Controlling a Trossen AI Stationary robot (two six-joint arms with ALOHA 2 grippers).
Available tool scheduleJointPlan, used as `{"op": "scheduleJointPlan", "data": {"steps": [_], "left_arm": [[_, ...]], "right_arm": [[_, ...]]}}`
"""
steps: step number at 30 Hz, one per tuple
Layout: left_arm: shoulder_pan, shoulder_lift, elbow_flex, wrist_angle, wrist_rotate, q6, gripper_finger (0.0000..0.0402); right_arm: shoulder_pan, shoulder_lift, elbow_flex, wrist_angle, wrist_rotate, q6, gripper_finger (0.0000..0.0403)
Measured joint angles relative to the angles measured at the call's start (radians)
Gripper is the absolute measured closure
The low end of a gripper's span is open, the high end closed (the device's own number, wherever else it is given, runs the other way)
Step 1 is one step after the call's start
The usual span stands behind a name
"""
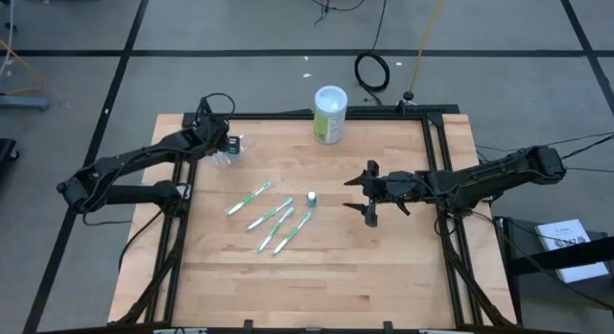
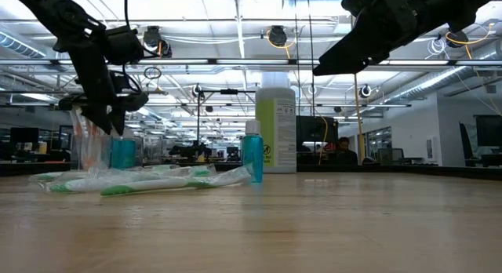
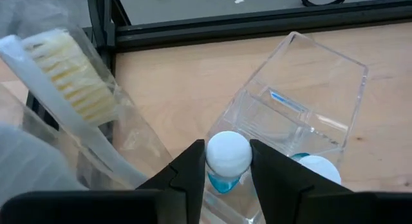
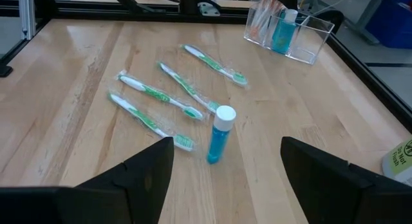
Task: Pick & Place toothbrushing station
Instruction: Put the blue mouthwash into the middle section of the transparent organizer
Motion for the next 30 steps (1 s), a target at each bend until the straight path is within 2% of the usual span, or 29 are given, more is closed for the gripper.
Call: {"op": "scheduleJointPlan", "data": {"steps": [7, 12, 26, 30], "left_arm": [[-0.001, -0.003, 0.000, 0.000, 0.013, 0.019, 0.0217], [-0.012, -0.024, -0.001, -0.002, 0.024, 0.034, 0.0191], [-0.043, -0.220, -0.002, -0.007, 0.030, 0.068, 0.0185], [-0.043, -0.272, -0.002, -0.006, 0.075, 0.069, 0.0185]], "right_arm": [[0.000, 0.000, 0.000, 0.000, 0.000, 0.000, 0.0124], [0.000, 0.000, 0.000, 0.000, 0.000, 0.000, 0.0124], [0.000, 0.000, 0.000, 0.000, 0.000, 0.001, 0.0124], [0.000, 0.000, 0.000, 0.000, -0.001, 0.011, 0.0124]]}}
